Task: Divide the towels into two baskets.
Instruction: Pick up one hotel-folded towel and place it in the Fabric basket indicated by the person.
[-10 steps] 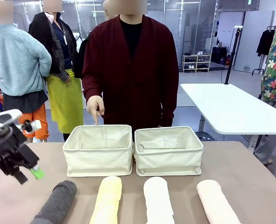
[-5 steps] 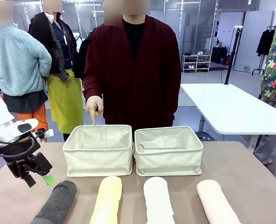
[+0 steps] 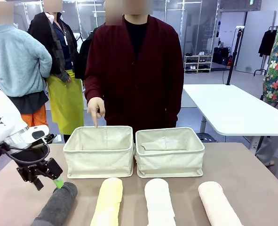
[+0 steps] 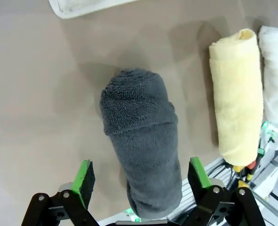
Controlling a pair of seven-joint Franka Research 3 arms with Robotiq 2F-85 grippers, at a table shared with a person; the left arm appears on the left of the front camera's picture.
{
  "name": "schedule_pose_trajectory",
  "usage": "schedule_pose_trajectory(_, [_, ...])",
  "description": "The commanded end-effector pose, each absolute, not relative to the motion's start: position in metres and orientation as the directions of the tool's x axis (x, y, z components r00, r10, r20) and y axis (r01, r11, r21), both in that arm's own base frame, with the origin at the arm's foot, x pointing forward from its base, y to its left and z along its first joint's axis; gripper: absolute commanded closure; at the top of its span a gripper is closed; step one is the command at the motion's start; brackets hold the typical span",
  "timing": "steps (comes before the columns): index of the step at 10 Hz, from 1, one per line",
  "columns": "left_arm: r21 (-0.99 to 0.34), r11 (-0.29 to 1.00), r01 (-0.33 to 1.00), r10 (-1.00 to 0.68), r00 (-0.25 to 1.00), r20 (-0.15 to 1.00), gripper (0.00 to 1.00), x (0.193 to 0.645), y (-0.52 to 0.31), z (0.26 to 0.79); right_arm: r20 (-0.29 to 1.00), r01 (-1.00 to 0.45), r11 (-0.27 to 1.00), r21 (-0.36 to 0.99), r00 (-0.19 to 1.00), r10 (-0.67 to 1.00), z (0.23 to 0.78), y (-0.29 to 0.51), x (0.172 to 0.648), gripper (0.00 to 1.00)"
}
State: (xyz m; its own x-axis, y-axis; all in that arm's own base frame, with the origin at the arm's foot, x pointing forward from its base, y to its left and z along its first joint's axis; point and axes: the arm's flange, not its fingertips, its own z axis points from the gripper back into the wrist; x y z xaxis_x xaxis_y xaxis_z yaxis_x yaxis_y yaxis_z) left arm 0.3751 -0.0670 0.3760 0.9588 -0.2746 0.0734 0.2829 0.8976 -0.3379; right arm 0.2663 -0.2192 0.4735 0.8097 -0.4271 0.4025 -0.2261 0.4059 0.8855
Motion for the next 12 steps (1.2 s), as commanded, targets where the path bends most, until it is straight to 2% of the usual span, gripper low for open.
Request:
schedule_pose_trajectory(1, [-0.323,0.907,0.269,-0.268,0.962,0.051,0.0,0.315,-0.071,0.336,0.413,-0.242,0.4,0.884,0.804,-0.428,0.476,-0.22,0.264,0.0])
schedule_pose_trajectory(7, [-0.342,0.901,0.267,-0.299,0.953,-0.041,0.0,0.297,-0.084,0.292,0.413,-0.242,0.4,0.884,0.804,-0.428,0.476,-0.22,0.264,0.0])
schedule_pose_trajectory(8, [-0.346,0.895,0.279,-0.312,0.949,-0.041,0.15,0.296,-0.087,0.29,0.413,-0.242,0.4,0.884,0.804,-0.428,0.476,-0.22,0.264,0.0])
schedule_pose_trajectory(9, [-0.346,0.896,0.277,-0.306,0.951,-0.033,0.6,0.296,-0.088,0.29,0.413,-0.242,0.4,0.884,0.804,-0.428,0.476,-0.22,0.264,0.0])
schedule_pose_trajectory(10, [-0.346,0.895,0.281,-0.311,0.95,-0.032,0.75,0.296,-0.089,0.291,0.413,-0.242,0.4,0.884,0.804,-0.428,0.476,-0.22,0.264,0.0])
schedule_pose_trajectory(11, [-0.336,0.897,0.287,-0.314,0.949,-0.03,1.0,0.297,-0.089,0.291,0.413,-0.242,0.4,0.884,0.804,-0.428,0.476,-0.22,0.264,0.0])
schedule_pose_trajectory(12, [-0.331,0.899,0.287,-0.312,0.95,-0.026,1.0,0.297,-0.089,0.293,0.413,-0.242,0.4,0.884,0.804,-0.428,0.476,-0.22,0.264,0.0])
